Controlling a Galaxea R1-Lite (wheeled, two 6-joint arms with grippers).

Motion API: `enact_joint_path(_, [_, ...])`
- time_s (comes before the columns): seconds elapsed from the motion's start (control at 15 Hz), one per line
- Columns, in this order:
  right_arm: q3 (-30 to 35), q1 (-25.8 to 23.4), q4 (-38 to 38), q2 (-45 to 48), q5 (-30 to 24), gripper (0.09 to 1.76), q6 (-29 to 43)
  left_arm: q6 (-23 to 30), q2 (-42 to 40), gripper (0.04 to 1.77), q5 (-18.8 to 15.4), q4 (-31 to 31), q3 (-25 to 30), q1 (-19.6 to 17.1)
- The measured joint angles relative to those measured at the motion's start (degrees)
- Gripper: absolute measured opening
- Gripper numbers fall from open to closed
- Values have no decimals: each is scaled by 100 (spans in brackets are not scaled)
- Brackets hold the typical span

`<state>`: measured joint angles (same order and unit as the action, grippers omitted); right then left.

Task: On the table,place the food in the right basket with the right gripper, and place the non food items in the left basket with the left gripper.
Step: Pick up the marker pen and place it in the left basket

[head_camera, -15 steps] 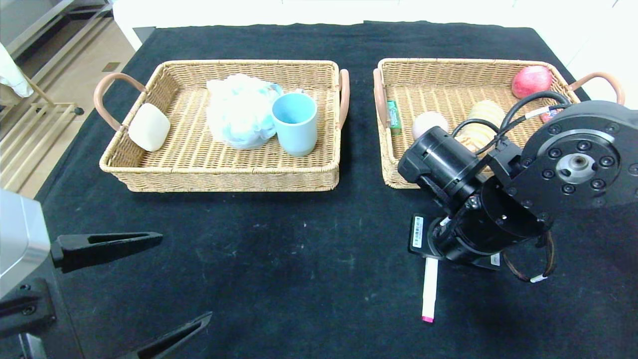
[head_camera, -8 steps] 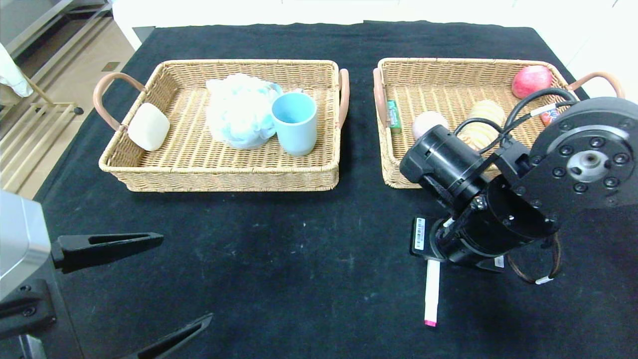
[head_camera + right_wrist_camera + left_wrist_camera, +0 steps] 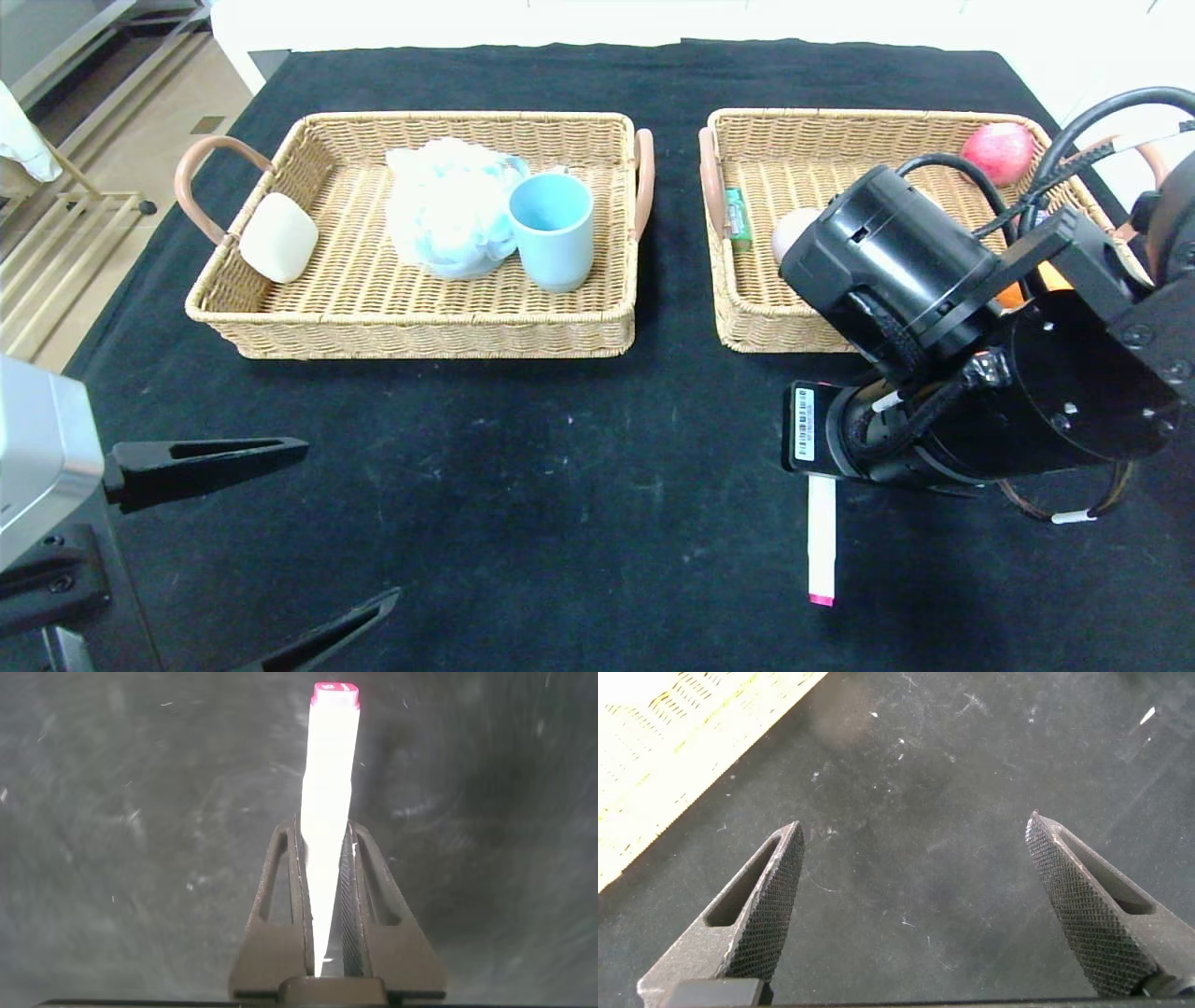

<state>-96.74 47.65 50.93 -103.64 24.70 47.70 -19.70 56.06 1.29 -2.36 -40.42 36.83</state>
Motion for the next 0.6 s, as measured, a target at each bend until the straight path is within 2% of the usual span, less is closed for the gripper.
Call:
enact_joint_path(0.27, [-606,223,-107,50,46,29,-652,-4,-20,172,13,0,-15,18])
enact_joint_path(0.6, [-998,386,-1618,-66,101,29,-1965,0,-89,172,24,24,-73,33])
